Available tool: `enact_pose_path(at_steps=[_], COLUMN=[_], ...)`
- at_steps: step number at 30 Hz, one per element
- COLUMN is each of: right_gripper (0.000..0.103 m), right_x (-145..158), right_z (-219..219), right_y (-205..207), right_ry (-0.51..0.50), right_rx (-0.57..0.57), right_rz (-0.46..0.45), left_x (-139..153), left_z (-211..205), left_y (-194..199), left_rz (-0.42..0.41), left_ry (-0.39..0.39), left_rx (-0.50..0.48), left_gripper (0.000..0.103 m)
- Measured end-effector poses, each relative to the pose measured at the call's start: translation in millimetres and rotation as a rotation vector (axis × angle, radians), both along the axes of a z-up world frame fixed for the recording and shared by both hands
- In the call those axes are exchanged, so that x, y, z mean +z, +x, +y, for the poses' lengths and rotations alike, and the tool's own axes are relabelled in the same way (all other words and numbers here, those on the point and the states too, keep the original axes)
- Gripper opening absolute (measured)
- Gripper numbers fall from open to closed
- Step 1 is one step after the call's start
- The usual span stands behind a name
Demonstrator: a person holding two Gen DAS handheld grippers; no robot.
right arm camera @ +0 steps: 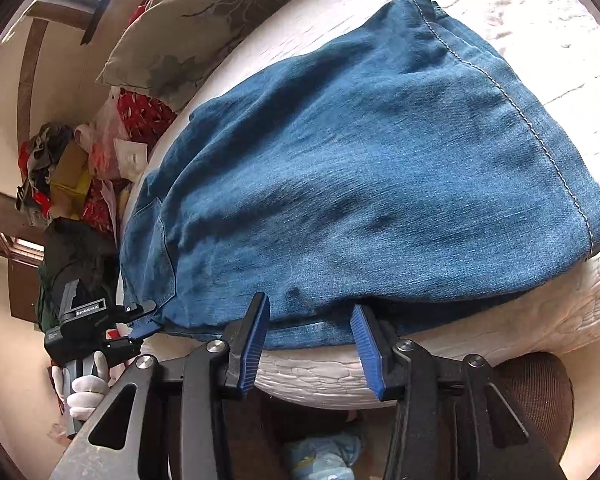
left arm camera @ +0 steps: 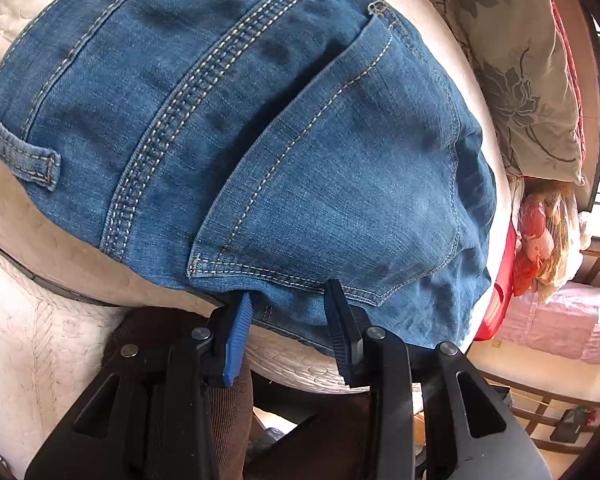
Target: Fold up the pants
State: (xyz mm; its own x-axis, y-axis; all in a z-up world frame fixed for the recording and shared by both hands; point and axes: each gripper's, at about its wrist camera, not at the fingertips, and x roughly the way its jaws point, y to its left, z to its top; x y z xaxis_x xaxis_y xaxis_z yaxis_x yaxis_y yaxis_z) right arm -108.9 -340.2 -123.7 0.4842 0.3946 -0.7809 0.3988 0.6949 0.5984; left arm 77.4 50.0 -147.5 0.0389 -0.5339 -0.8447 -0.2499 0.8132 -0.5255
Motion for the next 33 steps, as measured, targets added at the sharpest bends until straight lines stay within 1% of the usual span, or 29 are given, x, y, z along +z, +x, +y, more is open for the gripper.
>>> enact_pose_path(at_steps=[1, 2, 3, 5, 7, 9, 10, 11, 13, 14, 16, 18, 22, 23, 24, 25, 26, 27, 28, 29, 31, 33], right_gripper=[0.045, 0.045, 0.045, 0.045, 0.046, 0.048, 0.051, 0.054, 0.054, 0.056, 0.059, 0.059, 0.059, 0.057, 0.056, 0.049, 0.030, 0.022, 0.018, 0.016, 0.011, 0.011], right_x=[-1, 1, 5, 16, 28, 38, 42, 44, 46, 46, 42, 36, 25, 20, 17, 14, 12, 10, 10, 10, 10, 3], right_z=[1, 6, 12, 24, 36, 49, 57, 64, 75, 78, 83, 88, 101, 104, 105, 105, 103, 101, 100, 101, 102, 103], right_y=[1, 3, 5, 7, 7, 5, 3, 1, -2, -4, -2, 3, 16, 21, 25, 29, 32, 34, 34, 32, 21, 10], right_ry=[0.017, 0.019, -0.009, -0.096, -0.209, -0.364, -0.451, -0.517, -0.607, -0.641, -0.700, -0.763, -0.906, -0.937, -0.952, -0.945, -0.920, -0.875, -0.854, -0.839, -0.773, -0.770], right_rx=[-0.004, 0.017, 0.054, 0.133, 0.206, 0.289, 0.329, 0.371, 0.428, 0.451, 0.491, 0.533, 0.656, 0.684, 0.707, 0.725, 0.736, 0.746, 0.747, 0.752, 0.781, 0.801], right_rz=[0.011, 0.009, 0.010, 0.003, -0.018, -0.038, -0.048, -0.056, -0.075, -0.088, -0.094, -0.077, -0.068, -0.061, -0.052, -0.043, -0.037, -0.026, -0.018, -0.017, -0.011, 0.013], left_x=[-1, -2, -2, -1, -2, -4, -5, -5, -2, -2, -1, -1, -1, -2, -2, -2, -2, -1, 1, 3, 4, -5], left_z=[2, 3, 5, 6, 9, 10, 9, 7, 3, 1, -1, -2, -5, -5, -6, -8, -9, -11, -12, -13, -13, -11], left_y=[-1, -3, -4, -5, -4, -3, -4, -3, -4, -3, -2, -1, 2, 4, 5, 6, 6, 6, 4, 2, -5, -9], left_rz=[0.006, 0.007, 0.005, 0.004, 0.009, 0.017, 0.019, 0.019, 0.011, 0.009, 0.012, 0.017, 0.022, 0.028, 0.033, 0.036, 0.037, 0.034, 0.028, 0.020, 0.016, 0.043], left_ry=[-0.005, -0.009, -0.011, -0.008, -0.013, -0.021, -0.023, -0.021, 0.002, 0.010, 0.018, 0.024, 0.049, 0.060, 0.077, 0.102, 0.114, 0.125, 0.142, 0.172, 0.199, 0.210], left_rx=[0.004, 0.005, 0.004, 0.004, 0.016, 0.029, 0.028, 0.023, 0.016, 0.009, 0.012, 0.015, 0.025, 0.029, 0.033, 0.037, 0.036, 0.035, 0.028, 0.016, -0.007, -0.019], left_gripper=[0.034, 0.034, 0.034, 0.034, 0.034, 0.034, 0.034, 0.034, 0.034, 0.037, 0.038, 0.038, 0.038, 0.038, 0.036, 0.030, 0.029, 0.027, 0.019, 0.010, 0.007, 0.006])
